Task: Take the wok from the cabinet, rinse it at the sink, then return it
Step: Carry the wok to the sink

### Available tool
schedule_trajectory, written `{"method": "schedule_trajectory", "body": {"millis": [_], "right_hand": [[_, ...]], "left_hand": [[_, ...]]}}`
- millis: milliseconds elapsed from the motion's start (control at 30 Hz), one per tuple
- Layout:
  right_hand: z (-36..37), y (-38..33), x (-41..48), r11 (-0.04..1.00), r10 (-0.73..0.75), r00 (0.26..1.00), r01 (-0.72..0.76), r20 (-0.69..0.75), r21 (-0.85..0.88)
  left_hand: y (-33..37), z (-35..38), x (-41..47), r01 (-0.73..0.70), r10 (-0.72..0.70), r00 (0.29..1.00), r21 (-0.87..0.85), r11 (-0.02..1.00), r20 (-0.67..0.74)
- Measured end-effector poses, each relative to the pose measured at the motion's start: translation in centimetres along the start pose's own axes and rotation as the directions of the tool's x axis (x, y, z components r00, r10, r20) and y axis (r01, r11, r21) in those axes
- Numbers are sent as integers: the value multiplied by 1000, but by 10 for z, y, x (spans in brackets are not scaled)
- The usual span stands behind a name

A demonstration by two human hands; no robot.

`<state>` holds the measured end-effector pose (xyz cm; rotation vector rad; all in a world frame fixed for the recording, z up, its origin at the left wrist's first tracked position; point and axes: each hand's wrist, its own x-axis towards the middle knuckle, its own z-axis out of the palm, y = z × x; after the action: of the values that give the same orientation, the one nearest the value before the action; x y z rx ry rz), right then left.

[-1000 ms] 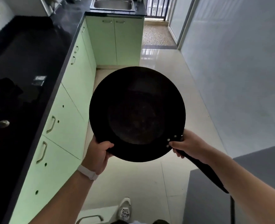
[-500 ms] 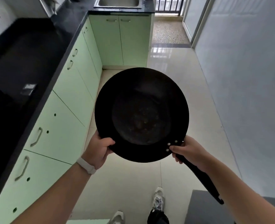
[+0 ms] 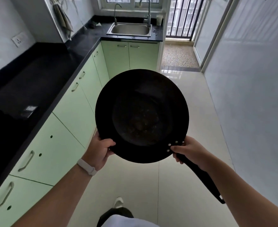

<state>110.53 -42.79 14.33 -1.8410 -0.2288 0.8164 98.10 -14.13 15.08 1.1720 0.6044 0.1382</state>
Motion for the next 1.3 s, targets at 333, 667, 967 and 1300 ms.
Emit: {"method": "schedule_trajectory", "body": {"millis": [333, 667, 967, 1300], "right_hand": [[-18, -62, 150, 999, 33, 996, -36, -83, -32], [-29, -154, 286, 998, 65, 973, -61, -221, 24], [-79, -175, 376, 991, 116, 974, -102, -196, 84], [-188, -185, 531, 990, 97, 990, -86, -99, 108]], "left_hand": [[44, -6, 176, 13, -12, 996, -11, 1000, 85], [140, -9, 352, 36, -40, 977, 23, 999, 210], [170, 28, 453, 64, -75, 968, 54, 996, 238], [200, 122, 593, 87, -101, 989, 131, 988, 109]]}}
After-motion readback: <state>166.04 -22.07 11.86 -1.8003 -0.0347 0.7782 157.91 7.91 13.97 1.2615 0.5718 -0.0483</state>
